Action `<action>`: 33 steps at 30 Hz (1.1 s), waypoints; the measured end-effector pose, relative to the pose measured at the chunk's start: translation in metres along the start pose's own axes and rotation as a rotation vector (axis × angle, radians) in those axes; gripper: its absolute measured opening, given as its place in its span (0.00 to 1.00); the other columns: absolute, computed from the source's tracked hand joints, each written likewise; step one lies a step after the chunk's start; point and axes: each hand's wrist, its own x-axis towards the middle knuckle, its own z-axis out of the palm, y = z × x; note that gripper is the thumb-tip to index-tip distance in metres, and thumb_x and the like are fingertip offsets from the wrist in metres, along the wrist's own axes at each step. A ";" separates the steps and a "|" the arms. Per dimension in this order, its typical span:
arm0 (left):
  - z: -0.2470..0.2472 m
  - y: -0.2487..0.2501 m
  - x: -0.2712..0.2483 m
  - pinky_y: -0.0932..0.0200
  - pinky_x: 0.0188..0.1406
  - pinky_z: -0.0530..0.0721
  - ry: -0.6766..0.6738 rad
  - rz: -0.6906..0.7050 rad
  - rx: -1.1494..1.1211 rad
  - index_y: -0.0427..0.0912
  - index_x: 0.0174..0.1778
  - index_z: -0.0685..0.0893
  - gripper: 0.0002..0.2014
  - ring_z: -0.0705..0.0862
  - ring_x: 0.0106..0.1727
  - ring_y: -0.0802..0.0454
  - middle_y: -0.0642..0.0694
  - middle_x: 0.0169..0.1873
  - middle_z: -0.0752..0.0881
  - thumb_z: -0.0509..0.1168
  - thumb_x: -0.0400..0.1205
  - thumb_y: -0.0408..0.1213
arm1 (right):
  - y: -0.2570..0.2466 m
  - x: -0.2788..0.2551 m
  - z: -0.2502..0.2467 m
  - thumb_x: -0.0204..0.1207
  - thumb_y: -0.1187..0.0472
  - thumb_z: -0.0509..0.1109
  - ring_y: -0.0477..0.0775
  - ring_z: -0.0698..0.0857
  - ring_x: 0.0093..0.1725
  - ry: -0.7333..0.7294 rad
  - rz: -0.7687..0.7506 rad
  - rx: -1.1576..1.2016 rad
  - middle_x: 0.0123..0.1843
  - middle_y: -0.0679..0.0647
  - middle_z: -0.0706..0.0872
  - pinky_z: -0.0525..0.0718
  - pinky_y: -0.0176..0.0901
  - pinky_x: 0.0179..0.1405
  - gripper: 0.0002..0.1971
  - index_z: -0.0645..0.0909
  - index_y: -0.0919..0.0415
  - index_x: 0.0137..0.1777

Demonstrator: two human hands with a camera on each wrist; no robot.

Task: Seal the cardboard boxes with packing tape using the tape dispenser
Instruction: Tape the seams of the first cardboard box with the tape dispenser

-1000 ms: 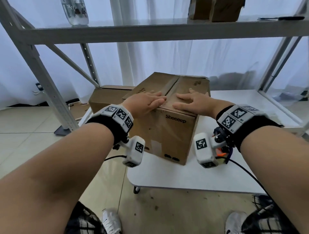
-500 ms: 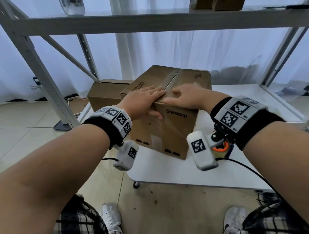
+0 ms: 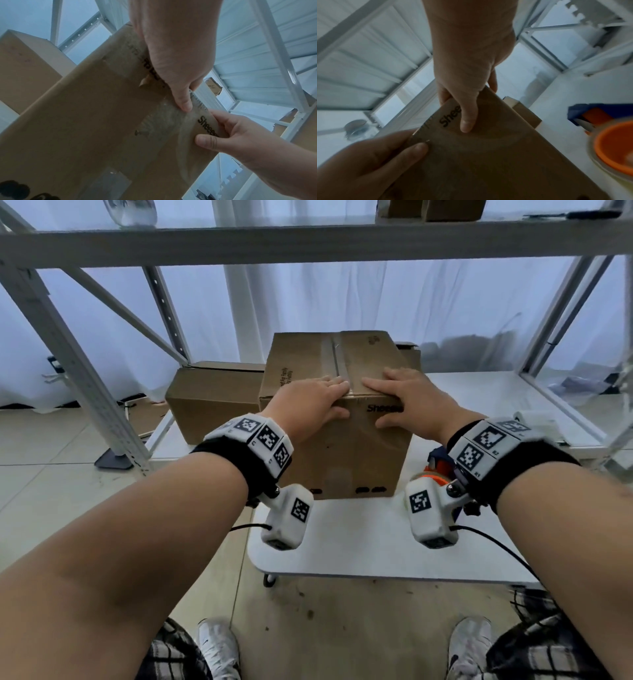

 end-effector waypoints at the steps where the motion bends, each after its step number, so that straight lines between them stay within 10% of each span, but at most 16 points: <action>1: 0.001 0.003 0.004 0.53 0.75 0.66 0.004 -0.005 -0.005 0.47 0.82 0.62 0.27 0.63 0.80 0.52 0.50 0.80 0.65 0.53 0.87 0.51 | 0.007 -0.003 0.003 0.72 0.49 0.76 0.58 0.54 0.82 0.073 0.021 0.028 0.85 0.53 0.54 0.59 0.61 0.79 0.39 0.61 0.37 0.80; 7: 0.039 0.022 0.013 0.54 0.69 0.67 0.248 -0.061 0.140 0.46 0.76 0.72 0.23 0.75 0.73 0.49 0.50 0.73 0.77 0.49 0.88 0.51 | 0.063 -0.025 0.048 0.65 0.45 0.81 0.66 0.42 0.84 0.204 0.383 0.276 0.85 0.64 0.38 0.49 0.61 0.79 0.63 0.32 0.46 0.83; 15: 0.082 0.035 0.023 0.50 0.63 0.61 0.610 -0.207 0.143 0.42 0.64 0.81 0.22 0.68 0.58 0.48 0.45 0.56 0.84 0.57 0.81 0.52 | 0.101 -0.028 0.104 0.77 0.51 0.70 0.70 0.72 0.72 -0.165 0.885 0.235 0.73 0.67 0.71 0.73 0.60 0.69 0.46 0.41 0.64 0.82; 22: 0.087 0.026 0.018 0.49 0.66 0.59 0.543 -0.141 0.186 0.43 0.69 0.69 0.37 0.68 0.62 0.47 0.43 0.61 0.82 0.61 0.73 0.67 | 0.104 -0.039 0.112 0.68 0.51 0.80 0.64 0.82 0.58 -0.213 0.825 0.382 0.57 0.60 0.79 0.81 0.54 0.58 0.36 0.65 0.64 0.68; 27: 0.075 0.027 0.012 0.49 0.67 0.58 0.406 -0.123 0.202 0.41 0.72 0.68 0.50 0.66 0.63 0.46 0.42 0.63 0.79 0.73 0.60 0.67 | 0.090 -0.046 0.109 0.78 0.68 0.64 0.68 0.81 0.59 -0.124 0.713 0.109 0.61 0.69 0.82 0.74 0.47 0.47 0.12 0.76 0.71 0.60; 33: 0.039 0.027 0.011 0.49 0.68 0.61 0.182 -0.092 0.225 0.44 0.74 0.69 0.36 0.73 0.65 0.42 0.45 0.65 0.77 0.68 0.75 0.59 | 0.071 -0.048 0.062 0.79 0.70 0.62 0.70 0.81 0.60 0.233 0.781 0.261 0.61 0.69 0.80 0.73 0.50 0.47 0.17 0.65 0.69 0.66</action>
